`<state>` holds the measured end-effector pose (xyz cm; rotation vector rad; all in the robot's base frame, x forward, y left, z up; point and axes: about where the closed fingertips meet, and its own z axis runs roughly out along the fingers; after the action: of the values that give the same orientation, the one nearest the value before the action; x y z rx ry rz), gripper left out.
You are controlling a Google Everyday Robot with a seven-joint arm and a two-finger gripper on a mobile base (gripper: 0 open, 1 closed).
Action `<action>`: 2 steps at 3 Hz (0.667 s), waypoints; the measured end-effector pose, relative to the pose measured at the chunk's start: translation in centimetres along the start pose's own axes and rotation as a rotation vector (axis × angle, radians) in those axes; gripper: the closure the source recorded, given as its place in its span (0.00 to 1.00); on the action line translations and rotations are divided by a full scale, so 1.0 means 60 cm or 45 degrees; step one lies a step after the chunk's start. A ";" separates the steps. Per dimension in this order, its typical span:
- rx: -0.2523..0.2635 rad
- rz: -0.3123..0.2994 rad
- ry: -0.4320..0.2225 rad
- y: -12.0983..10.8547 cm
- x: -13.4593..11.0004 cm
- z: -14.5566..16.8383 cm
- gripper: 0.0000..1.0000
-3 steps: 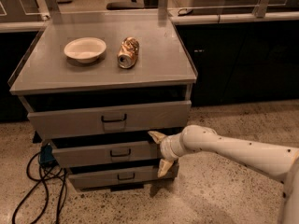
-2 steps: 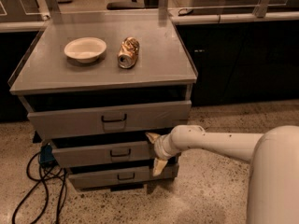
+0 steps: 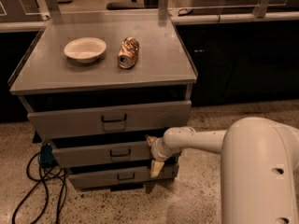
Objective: Open middle drawer
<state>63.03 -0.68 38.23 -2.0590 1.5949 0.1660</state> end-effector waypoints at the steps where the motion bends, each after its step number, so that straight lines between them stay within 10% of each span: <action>1: 0.000 0.000 0.000 0.000 0.000 0.000 0.00; 2: 0.000 0.000 0.000 0.000 0.000 0.000 0.19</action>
Offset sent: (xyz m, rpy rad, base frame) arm 0.0000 0.0000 0.0000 0.0000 0.0000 0.0000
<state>63.03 -0.68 38.23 -2.0591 1.5949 0.1661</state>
